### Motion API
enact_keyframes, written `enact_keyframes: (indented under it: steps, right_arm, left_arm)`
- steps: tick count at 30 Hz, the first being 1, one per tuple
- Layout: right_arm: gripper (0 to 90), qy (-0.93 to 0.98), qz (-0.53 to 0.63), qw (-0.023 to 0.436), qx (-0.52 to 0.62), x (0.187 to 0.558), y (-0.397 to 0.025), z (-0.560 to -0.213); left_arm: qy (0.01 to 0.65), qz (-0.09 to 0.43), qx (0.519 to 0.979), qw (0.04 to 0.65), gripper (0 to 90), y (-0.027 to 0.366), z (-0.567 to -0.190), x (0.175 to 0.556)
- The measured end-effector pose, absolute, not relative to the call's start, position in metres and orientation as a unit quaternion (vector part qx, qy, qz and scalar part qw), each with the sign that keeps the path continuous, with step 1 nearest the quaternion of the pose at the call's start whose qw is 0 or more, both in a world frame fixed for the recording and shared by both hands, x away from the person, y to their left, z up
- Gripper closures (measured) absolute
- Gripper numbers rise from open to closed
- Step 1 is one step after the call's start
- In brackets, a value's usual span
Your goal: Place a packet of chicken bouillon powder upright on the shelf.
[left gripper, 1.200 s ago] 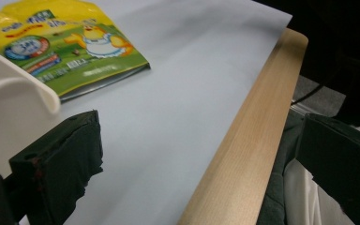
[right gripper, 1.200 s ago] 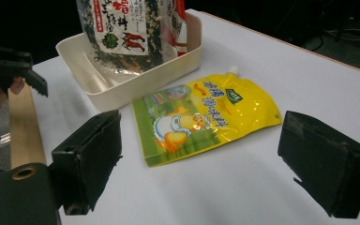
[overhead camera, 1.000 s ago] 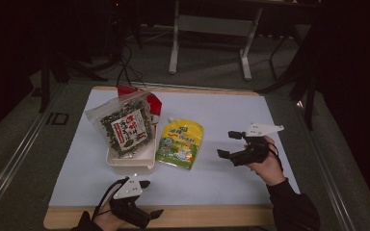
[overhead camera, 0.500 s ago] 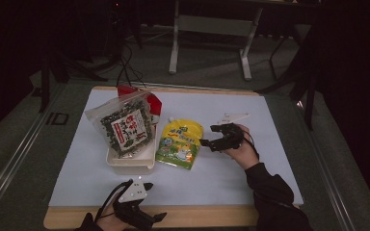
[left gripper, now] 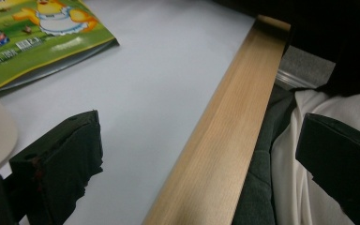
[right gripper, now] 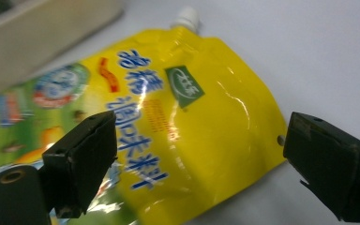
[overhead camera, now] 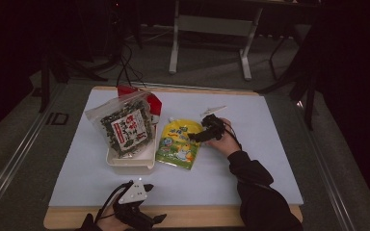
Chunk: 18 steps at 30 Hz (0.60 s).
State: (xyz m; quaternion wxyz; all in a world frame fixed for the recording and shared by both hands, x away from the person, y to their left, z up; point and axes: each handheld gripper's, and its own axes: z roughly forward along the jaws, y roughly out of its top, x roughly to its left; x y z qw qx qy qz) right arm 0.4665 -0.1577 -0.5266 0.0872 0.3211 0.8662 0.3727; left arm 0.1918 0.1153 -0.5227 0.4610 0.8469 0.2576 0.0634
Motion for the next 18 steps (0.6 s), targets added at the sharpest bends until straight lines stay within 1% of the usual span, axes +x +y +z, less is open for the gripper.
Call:
enact_keyframes:
  steps: [2,6,10,13,15,18]
  right_arm:
    - [9.6,0.865,0.366,0.102,0.328,0.472,-0.155,-0.532]
    - [9.5,0.869,0.340,0.112,0.341,0.483,-0.154,-0.544]
    - [9.2,0.874,0.334,0.105,0.336,0.489,-0.154,-0.550]
    - [9.4,0.878,0.328,0.108,0.332,0.488,-0.152,-0.550]
    - [11.3,0.878,0.326,0.109,0.333,0.487,-0.152,-0.550]
    - [17.3,0.879,0.325,0.110,0.330,0.484,-0.151,-0.549]
  left_arm:
    - [0.258,0.061,0.847,0.461,2.1,0.116,-0.524,0.192]
    - [0.259,0.057,0.847,0.461,2.1,0.116,-0.526,0.193]
    - [0.258,0.056,0.848,0.459,2.1,0.116,-0.527,0.193]
    - [0.257,0.056,0.849,0.458,2.1,0.115,-0.528,0.193]
    - [0.256,0.053,0.849,0.458,2.1,0.115,-0.528,0.193]
    - [0.255,0.052,0.851,0.457,2.1,0.114,-0.528,0.193]
